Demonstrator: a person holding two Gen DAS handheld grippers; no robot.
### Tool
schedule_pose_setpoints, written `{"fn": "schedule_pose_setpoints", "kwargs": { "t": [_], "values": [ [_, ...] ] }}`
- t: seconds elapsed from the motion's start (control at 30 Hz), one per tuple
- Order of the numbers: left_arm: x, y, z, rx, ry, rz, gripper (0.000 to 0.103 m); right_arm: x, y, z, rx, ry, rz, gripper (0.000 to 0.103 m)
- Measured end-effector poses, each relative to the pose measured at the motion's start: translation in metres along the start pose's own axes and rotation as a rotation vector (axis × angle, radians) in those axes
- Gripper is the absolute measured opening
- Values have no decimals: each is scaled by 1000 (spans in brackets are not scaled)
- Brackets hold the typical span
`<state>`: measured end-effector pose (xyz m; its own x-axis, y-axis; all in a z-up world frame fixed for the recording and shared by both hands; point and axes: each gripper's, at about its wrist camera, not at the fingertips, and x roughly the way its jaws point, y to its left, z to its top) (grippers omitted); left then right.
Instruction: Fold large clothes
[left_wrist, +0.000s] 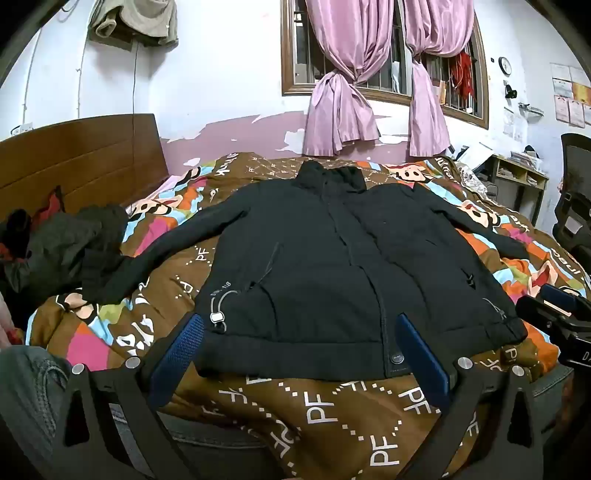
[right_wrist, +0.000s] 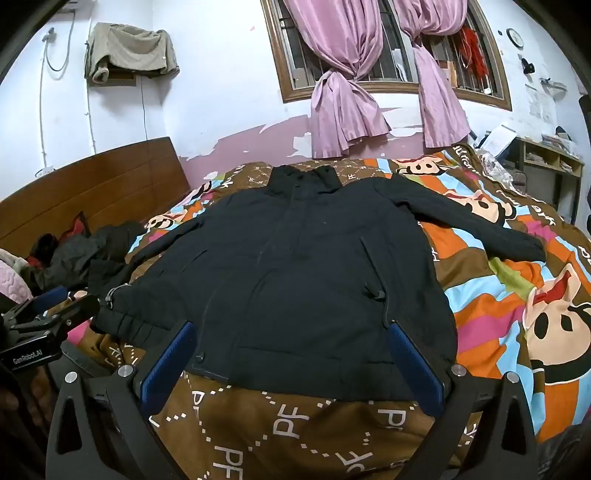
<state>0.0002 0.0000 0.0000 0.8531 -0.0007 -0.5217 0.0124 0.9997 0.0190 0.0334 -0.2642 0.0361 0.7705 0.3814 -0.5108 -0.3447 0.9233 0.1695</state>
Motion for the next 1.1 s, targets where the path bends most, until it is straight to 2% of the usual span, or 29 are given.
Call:
{"fn": "schedule_pose_setpoints", "kwargs": {
  "t": [1.1],
  "values": [
    [0,-1,0,-2,-2,-4,101,1,-3,0,13,-3,-7,103]
  ]
}}
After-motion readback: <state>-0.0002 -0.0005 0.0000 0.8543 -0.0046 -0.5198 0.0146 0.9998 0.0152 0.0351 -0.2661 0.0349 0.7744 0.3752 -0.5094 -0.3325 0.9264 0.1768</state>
